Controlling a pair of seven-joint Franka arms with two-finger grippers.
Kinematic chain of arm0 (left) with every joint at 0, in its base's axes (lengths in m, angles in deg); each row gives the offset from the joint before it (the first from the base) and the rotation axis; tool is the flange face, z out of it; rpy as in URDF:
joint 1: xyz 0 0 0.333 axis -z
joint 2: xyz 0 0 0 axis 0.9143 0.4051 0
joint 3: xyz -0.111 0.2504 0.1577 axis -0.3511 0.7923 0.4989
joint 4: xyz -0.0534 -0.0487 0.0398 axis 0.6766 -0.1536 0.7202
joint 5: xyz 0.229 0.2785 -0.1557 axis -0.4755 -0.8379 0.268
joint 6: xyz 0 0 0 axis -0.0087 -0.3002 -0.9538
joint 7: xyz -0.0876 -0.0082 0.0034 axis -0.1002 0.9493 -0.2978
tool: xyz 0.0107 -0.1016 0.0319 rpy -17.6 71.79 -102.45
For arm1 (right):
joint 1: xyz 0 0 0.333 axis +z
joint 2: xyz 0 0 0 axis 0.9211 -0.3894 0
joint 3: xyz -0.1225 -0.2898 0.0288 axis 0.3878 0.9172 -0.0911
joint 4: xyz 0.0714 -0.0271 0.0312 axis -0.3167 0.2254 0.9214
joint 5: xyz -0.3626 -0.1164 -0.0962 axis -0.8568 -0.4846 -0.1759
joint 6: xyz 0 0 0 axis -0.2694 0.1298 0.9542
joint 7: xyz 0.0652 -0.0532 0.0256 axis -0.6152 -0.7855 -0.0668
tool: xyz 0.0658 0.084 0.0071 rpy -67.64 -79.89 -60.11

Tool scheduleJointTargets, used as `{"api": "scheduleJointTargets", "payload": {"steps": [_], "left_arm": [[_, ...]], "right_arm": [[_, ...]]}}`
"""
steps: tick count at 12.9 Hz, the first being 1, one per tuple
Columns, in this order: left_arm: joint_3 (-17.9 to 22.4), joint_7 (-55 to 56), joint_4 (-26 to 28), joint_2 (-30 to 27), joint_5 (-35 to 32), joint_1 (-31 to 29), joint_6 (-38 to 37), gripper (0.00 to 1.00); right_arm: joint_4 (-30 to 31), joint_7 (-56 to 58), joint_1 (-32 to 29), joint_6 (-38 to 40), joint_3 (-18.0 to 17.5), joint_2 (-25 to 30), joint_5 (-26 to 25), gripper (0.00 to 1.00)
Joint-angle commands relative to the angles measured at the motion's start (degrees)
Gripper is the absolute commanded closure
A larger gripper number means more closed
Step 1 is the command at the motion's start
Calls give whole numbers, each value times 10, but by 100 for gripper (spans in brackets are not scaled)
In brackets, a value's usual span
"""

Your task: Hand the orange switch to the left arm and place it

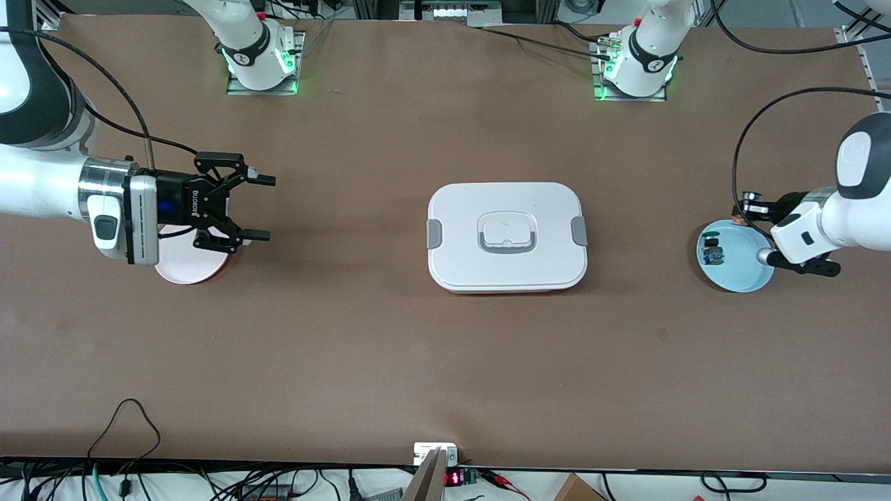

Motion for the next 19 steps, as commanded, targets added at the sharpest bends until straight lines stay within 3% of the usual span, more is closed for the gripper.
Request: {"api": "scheduleJointTargets", "payload": {"steps": [1,6,9,13,16,19], "left_arm": [[-3,9,-5,33,-89,-7,22,100],[6,70,-5,107,-193,-30,96,97],[7,66,1,148,-218,-51,136,100],[7,66,0,175,-240,-52,171,99],[7,67,-2,198,-254,-52,203,98],[7,66,-2,209,-255,-52,219,92]], "right_arm": [[-2,-81,3,6,16,3,-64,0],[-4,-189,6,0,37,8,-248,0],[-4,-346,17,-5,37,3,-340,0],[-5,-417,35,-15,37,5,-493,0],[-6,-456,28,-9,43,20,-564,0],[-26,-460,30,45,80,40,-609,0]]}}
